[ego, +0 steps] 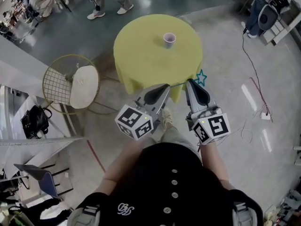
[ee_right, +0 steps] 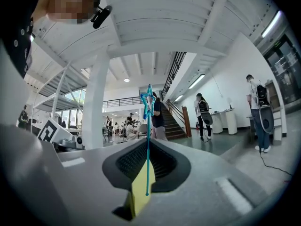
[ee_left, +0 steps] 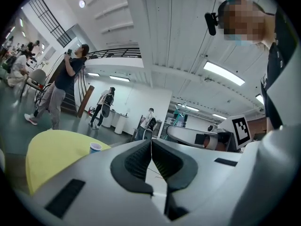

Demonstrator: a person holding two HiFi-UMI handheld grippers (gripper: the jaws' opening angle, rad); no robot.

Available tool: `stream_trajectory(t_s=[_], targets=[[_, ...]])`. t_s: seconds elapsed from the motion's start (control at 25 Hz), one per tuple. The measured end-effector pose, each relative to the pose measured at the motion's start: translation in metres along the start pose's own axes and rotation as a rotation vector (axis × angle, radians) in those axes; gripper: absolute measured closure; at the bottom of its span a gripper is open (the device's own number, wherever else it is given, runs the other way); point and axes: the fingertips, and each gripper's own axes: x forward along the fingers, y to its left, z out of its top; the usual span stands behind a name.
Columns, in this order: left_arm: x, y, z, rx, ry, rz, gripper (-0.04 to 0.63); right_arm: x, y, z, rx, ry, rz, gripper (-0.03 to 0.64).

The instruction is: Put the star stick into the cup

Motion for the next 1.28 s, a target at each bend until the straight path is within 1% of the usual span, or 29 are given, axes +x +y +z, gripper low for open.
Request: stream_trajectory(t_s=[0.16,0.36,0.52,0.84,1.08,1.28], targets=[[0.019,0.032,0.004,-0.015,-0.001,0.029,0.583,0.033,-0.022,-0.001,-0.004,0.005,0.008,0.601],[0.061,0.067,0.018,-0.032,-0.002,0.064,0.583,0.078,-0.06,0.003,0.004,0.031,0.048,0.601],[0.09,0.096,0.023,-0.043,0.004,0.084,0.583,0.11,-0.086,-0.001,0.013,0.05,0.072,0.601],[0.122,0.14,0.022,-0.072,0.027,0.138,0.583,0.159,-0.111,-0.017,0.029,0.103,0.14,0.601],[0.141,0.162,0.016,-0.094,0.049,0.171,0.583,0.177,-0.134,-0.03,0.07,0.127,0.147,0.601],[0.151,0.181,0.013,-0.093,0.071,0.178,0.583,0.198,-0.149,-0.042,0.093,0.134,0.136,0.601]])
